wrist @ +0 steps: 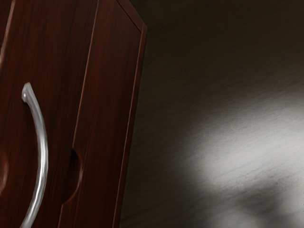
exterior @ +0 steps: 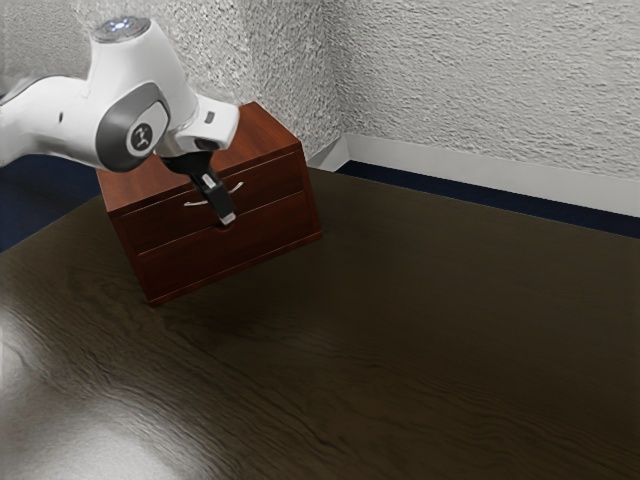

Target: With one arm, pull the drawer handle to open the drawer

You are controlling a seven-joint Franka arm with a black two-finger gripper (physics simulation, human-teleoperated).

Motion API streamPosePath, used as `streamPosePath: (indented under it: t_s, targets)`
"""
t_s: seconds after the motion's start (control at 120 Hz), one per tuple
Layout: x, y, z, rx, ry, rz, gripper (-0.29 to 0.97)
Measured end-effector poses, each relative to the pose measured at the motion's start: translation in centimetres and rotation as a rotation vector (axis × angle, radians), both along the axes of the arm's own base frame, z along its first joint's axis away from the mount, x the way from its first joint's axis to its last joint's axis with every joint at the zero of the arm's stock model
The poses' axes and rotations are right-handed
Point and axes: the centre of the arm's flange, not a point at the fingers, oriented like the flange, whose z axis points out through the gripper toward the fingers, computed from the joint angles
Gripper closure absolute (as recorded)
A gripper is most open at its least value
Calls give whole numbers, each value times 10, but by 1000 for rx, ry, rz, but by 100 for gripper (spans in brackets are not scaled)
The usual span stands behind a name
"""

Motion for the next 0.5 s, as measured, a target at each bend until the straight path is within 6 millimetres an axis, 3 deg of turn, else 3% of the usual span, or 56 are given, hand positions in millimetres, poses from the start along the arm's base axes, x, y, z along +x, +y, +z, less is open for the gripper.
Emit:
streamPosePath:
  t_s: [0.5]
  targets:
    - [7,27,-15,-14,6,15,0]
